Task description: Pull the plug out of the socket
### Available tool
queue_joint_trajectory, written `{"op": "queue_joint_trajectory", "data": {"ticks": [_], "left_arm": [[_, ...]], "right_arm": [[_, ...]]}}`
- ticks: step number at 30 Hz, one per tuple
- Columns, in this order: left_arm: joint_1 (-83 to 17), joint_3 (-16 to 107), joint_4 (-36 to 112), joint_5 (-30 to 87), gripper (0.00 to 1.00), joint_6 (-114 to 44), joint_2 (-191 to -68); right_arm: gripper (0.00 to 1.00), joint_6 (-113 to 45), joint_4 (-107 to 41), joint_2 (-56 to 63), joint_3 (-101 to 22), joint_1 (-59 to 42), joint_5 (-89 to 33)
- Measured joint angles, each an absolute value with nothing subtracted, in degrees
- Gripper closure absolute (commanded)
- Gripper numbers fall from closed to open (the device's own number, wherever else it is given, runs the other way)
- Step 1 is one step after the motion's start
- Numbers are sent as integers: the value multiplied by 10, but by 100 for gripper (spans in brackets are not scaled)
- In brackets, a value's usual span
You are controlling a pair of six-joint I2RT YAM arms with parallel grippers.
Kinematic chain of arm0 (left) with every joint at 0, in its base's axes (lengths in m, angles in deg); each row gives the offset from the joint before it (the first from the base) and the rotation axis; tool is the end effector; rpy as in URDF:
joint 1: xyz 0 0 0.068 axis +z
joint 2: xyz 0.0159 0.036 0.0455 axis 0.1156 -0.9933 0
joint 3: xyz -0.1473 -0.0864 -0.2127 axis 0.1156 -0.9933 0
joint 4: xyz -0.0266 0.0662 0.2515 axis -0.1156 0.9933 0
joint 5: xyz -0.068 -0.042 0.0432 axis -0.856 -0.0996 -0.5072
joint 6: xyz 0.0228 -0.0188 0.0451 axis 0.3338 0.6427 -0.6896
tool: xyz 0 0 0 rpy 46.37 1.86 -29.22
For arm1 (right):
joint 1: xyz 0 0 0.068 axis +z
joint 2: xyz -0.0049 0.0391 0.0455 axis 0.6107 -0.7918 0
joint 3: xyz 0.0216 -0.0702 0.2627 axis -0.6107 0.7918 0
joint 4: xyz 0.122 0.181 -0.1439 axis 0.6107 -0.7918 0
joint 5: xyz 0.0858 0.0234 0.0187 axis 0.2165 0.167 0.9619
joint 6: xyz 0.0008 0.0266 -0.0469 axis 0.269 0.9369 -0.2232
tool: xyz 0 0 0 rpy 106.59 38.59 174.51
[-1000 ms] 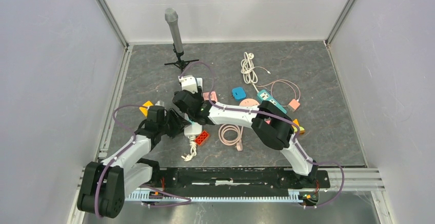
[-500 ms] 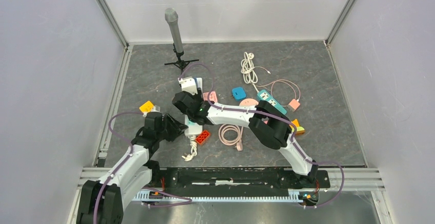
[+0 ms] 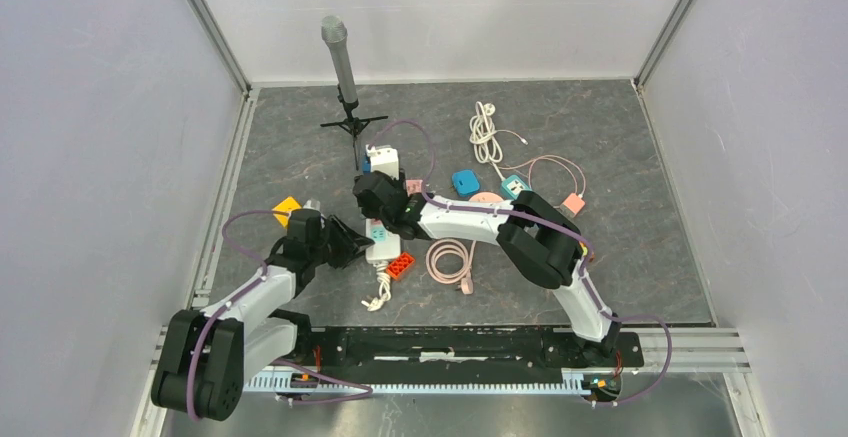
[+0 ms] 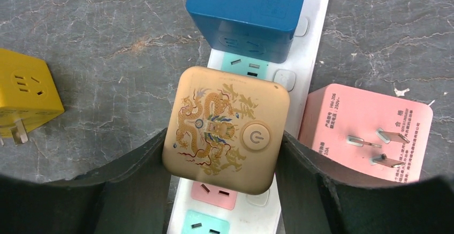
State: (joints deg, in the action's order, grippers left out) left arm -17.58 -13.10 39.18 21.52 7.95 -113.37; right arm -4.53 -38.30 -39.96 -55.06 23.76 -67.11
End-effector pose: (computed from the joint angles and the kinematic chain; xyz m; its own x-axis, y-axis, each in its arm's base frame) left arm 0.1714 -0.0426 0.1301 -0.6994 -0.6692 -0.2510 -0.3602 0.6334 -0.6849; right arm 0.2497 0.4190 0.1807 -0.5690 0.0087 -0.8223 -0.2641 0.9451 0.1927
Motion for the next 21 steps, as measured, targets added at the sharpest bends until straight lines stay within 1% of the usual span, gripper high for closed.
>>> {"op": "queue_joint_trajectory", "data": {"ticks": [4,11,17,21], "left_arm": [[-176,-131,371,206,61,80,-1148],[-176,-131,368,203,62,83,-1151],[-176,-131,367,204,63,87,-1150],[-176,-131,368,205,63,88,-1149]], "right_arm": [[100,-58,-337,-385,-514,233,-658],[100,-101,-321,-386,-509,241,-684],[100,-127,-382,-419,-575,259,-747],[100,-133,-391,-422,-581,261,-754]]}}
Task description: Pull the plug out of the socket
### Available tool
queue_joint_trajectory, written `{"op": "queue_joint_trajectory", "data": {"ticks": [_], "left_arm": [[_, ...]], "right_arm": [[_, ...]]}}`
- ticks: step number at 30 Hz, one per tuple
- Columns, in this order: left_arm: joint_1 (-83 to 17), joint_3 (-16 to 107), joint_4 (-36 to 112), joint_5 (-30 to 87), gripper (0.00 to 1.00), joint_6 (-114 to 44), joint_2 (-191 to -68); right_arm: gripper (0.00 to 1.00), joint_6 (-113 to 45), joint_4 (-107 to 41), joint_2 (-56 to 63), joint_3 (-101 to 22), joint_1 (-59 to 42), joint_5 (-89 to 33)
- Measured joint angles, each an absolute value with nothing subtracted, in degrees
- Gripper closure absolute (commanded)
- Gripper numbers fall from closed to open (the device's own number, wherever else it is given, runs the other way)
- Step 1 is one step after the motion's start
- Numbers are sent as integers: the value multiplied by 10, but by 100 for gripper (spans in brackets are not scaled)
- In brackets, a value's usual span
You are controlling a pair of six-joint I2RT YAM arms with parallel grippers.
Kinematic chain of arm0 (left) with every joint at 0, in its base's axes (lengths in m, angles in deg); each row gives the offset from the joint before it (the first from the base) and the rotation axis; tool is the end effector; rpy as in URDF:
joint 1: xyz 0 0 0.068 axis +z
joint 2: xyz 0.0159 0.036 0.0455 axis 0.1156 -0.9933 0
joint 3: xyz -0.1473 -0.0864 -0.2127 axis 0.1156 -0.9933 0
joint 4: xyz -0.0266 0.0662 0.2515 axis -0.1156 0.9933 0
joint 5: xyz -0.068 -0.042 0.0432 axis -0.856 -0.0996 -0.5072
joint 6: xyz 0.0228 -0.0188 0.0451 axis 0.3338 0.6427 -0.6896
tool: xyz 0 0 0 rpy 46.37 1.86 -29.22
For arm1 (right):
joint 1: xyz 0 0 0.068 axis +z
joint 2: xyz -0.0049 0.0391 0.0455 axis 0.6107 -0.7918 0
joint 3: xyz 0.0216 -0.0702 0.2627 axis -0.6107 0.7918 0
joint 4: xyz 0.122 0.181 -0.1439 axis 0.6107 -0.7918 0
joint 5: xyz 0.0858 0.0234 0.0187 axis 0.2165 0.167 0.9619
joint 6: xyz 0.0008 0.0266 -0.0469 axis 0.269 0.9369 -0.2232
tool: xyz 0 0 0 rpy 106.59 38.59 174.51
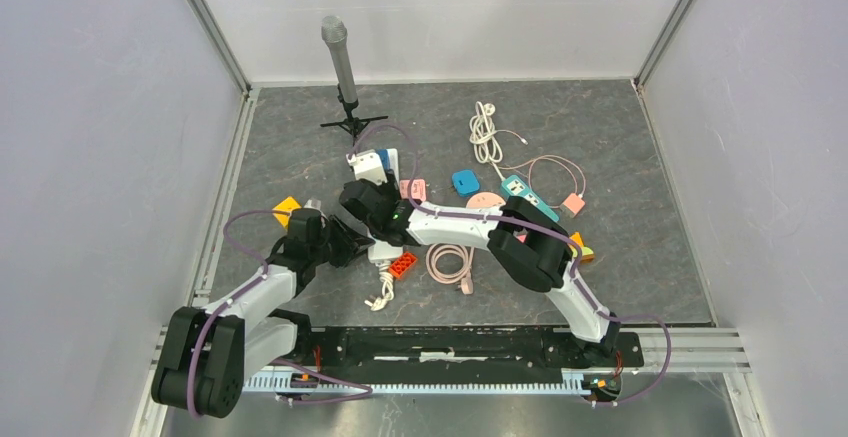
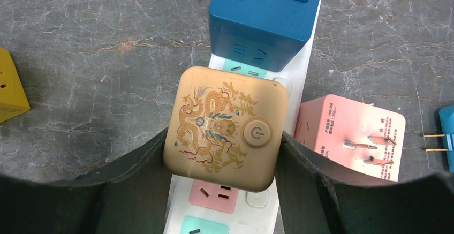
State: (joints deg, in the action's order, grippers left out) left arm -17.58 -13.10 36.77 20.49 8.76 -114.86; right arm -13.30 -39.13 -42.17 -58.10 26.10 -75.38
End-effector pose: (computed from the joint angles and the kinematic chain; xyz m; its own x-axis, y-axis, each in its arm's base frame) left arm 0.1748 -0.0439 0.1294 -0.6997 -0.6729 -0.2402 -0.3528 0.6177 -0.7028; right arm 0.2392 0.4334 0.1802 -0.4624 -0.1365 -0.8761 -0.2828 0.9592 -0.0001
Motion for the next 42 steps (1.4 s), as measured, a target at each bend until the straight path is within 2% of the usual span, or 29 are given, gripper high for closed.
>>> {"op": "queue_joint_trajectory", "data": {"ticks": [18,21,29,34,41,42], "left_arm": [[-176,-131,371,200,63,91,-1143],[-176,-131,372,200,63,91,-1143],[-176,-128,377,200,62,91,-1143],[-176,-118,404,203,51,91,-1137],[-176,-70,502,205,29,75,-1112],[-176,-58,513,205,26,71,-1108]], "right_arm": [[100,-113,-329,-365,-498,232,-643],[100,-108,-309,-327,-467,228,-625],[100,-132,-269,-237,-485,232,-626],[100,-154,-267,-191,-450,233,-651],[100,-161,-270,-103,-340,197,-654],[96,-159,-271,-93,-328,185,-650]]}}
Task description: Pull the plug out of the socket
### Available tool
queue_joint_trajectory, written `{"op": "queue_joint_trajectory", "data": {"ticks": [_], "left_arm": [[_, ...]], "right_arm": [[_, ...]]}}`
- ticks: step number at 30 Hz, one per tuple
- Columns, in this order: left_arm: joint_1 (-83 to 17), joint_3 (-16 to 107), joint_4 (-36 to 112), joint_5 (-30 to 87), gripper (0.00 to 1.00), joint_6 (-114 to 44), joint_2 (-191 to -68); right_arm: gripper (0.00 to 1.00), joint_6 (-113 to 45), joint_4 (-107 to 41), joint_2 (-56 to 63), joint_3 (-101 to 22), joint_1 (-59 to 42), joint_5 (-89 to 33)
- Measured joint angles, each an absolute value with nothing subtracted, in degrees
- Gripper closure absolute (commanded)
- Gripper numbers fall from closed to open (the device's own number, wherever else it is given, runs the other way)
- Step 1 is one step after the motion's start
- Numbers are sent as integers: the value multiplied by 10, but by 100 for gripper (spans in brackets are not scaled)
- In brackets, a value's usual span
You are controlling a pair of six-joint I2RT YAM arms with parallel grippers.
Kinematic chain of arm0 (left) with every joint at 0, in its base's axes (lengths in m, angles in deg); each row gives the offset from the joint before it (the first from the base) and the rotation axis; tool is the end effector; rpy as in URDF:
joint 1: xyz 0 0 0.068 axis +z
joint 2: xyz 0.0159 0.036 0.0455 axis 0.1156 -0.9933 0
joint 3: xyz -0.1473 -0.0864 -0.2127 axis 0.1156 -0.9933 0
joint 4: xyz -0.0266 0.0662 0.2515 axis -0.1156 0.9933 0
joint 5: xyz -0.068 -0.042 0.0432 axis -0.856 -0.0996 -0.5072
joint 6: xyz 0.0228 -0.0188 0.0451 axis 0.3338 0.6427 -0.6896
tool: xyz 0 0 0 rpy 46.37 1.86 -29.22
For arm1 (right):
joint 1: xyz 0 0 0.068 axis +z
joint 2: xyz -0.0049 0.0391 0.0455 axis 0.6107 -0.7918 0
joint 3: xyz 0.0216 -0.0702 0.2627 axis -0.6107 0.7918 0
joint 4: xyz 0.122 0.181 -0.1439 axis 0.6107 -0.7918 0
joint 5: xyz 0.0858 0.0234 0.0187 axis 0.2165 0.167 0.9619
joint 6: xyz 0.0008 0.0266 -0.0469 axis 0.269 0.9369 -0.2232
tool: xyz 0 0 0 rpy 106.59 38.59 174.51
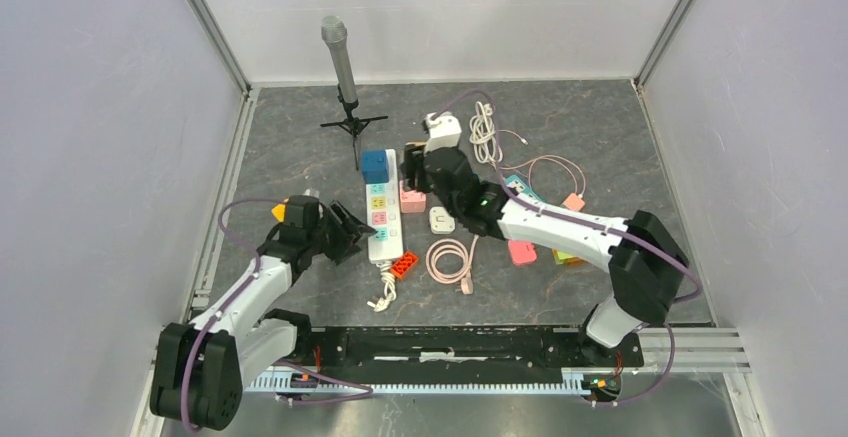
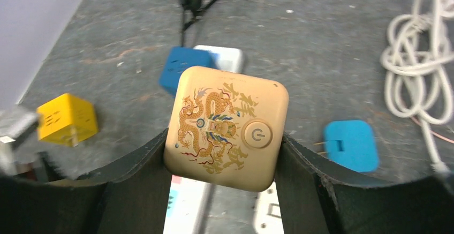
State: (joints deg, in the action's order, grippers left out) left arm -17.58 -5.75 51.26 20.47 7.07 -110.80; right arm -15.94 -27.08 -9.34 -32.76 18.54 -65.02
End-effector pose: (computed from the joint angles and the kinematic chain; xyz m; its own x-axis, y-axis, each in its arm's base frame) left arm 0.1780 -0.0445 0.1600 -0.7229 -0.6518 -0.2294 -0.3679 0.6442 -0.6706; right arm 0.2279 0.3087 0.2921 -0.3632 0.1159 -0.9245 -0.3397 0.9074 0.2473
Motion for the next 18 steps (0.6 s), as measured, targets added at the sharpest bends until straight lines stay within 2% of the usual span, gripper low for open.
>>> {"op": "queue_joint_trajectory", "data": {"ticks": [5,14,18], "left_arm": [[-176,2,548,207,21,55,-1102],[-176,15,582,216,18,50,-1101],[-176,15,585,215,17,49,-1104]], "right_arm": [[81,-137,-256,-83,-283,86,-569],[79,-95,-202,-212,-301,-7,-413],[66,-78,-196,-280,-327,-17,-366]]}}
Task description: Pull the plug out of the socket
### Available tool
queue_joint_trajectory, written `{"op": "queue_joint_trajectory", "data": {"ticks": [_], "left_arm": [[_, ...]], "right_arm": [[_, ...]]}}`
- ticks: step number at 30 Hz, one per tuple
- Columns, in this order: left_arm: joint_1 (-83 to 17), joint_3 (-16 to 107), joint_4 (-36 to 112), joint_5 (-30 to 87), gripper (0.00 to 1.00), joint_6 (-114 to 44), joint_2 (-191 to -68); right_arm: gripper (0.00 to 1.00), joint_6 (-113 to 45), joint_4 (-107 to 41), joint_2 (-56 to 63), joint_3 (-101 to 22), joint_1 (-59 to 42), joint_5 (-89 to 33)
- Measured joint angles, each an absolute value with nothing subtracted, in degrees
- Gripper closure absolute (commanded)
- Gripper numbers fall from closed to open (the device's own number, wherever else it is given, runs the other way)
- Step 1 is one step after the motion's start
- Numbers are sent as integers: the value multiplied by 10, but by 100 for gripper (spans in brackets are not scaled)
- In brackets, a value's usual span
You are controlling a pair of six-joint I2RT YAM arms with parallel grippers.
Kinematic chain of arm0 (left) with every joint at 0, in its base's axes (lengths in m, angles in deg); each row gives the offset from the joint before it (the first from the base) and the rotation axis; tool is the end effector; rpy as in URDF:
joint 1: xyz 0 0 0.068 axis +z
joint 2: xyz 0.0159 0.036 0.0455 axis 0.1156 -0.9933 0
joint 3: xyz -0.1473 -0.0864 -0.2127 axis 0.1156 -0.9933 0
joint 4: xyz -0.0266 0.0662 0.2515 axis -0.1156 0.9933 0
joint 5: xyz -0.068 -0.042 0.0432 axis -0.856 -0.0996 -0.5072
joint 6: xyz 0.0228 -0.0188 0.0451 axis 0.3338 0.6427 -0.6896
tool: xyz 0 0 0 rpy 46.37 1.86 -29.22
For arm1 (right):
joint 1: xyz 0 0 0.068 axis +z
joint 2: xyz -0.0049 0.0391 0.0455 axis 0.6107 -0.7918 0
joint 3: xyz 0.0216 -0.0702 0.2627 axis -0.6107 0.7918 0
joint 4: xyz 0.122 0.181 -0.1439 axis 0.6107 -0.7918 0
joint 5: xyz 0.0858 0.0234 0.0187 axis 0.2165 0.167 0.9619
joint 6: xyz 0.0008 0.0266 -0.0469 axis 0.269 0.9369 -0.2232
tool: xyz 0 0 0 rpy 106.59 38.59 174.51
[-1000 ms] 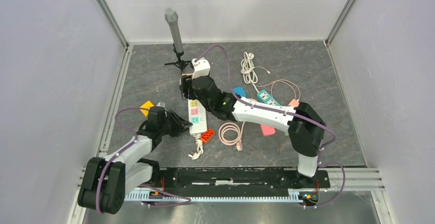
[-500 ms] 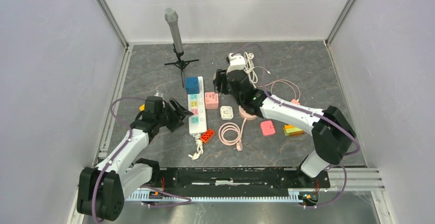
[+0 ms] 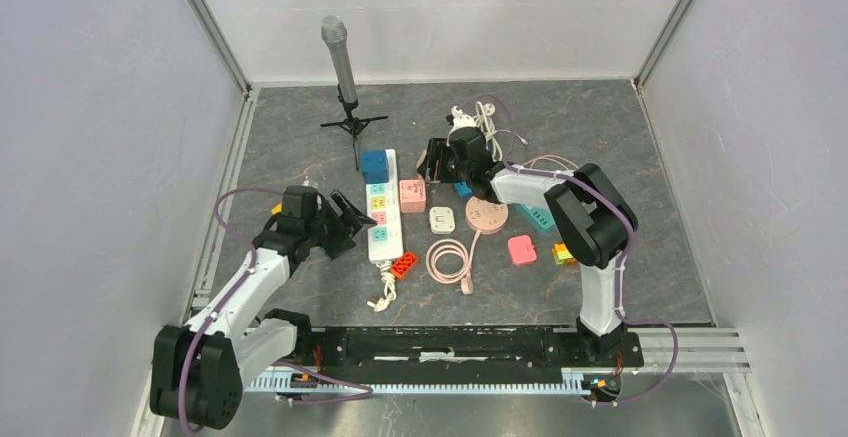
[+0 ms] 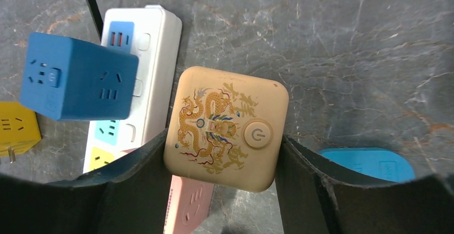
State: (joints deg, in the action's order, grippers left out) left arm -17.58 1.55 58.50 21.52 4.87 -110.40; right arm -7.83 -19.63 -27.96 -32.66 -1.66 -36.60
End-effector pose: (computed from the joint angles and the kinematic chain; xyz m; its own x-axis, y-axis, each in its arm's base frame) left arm 0.1879 -0.0458 0.1916 -0.7259 -0.6326 -0.2700 -0.3414 0.6721 -0.6570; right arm 0.3506 0.2537 0.1750 -0.6590 0.1956 -0.7263 -0.2529 0.8518 0.4588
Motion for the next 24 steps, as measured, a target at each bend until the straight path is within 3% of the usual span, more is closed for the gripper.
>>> {"op": "queue_joint_trajectory", "data": {"ticks": [10,15,24], "left_arm": [[-176,17,587,213,16,41,-1130],[-176,17,587,212,15,39,-1139],[-176,17,587,212,14,34,-1140]], "right_arm": [[26,-56,-205,-299,-335,-21,-349],[12,-63,-215,-295,-335,-21,-375],[6,-85,-233,-244,-334,-21,-420]]}}
